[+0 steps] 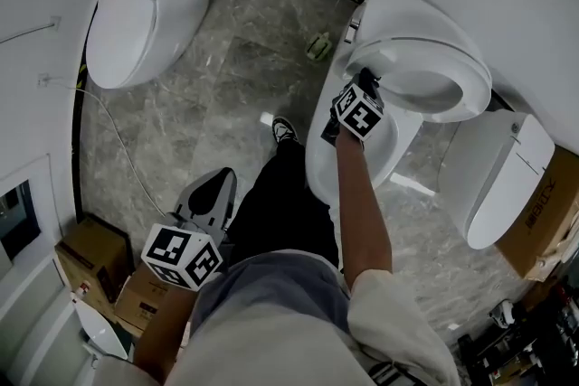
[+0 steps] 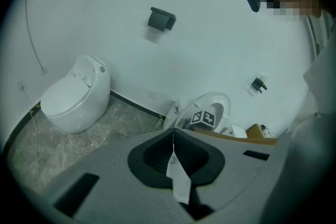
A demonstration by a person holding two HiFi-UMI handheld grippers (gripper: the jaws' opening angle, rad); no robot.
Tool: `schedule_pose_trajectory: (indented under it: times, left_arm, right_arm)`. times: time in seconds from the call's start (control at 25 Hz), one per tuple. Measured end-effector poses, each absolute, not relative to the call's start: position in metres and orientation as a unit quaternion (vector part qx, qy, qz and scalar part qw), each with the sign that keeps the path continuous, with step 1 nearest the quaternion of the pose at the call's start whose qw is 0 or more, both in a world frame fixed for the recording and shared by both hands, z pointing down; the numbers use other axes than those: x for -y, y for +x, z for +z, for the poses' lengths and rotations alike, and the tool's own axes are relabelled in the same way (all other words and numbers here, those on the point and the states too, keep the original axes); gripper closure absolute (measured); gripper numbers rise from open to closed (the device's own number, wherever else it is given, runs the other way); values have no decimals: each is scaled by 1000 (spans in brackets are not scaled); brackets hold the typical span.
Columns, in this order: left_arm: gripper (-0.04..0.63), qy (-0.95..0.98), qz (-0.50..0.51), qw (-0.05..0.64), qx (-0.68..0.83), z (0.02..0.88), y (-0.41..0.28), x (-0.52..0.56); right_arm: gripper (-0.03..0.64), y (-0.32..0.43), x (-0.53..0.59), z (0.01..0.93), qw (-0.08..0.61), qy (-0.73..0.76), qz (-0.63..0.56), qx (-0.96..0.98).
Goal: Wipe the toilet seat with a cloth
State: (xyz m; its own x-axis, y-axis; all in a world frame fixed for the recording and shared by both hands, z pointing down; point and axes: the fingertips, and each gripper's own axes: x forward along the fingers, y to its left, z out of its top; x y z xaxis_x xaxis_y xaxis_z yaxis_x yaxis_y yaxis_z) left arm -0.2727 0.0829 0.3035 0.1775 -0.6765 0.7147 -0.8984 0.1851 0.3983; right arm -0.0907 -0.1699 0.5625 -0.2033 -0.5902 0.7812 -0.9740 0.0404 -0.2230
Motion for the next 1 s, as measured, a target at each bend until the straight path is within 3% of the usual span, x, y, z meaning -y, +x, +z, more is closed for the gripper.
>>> schedule_pose_trajectory:
  times: [0.4,0.68,0.8,1.0]
  left_arm:
    - [586,644,118,448,609,345,-252,-95]
    - [586,651,119,468,585,380,-210,-116]
    - [586,651,126,483,572,397,-191,-130]
    - [586,657,137,490,556,414,-172,-137]
  right_arm:
    - [541,-90,173,587,36,583,512,630]
    - [541,-69,163,601,-200,516,608,569]
    - [541,-59,158,620,-236,504,628,545]
    - [541,-52,156,650,-223,500,646,531]
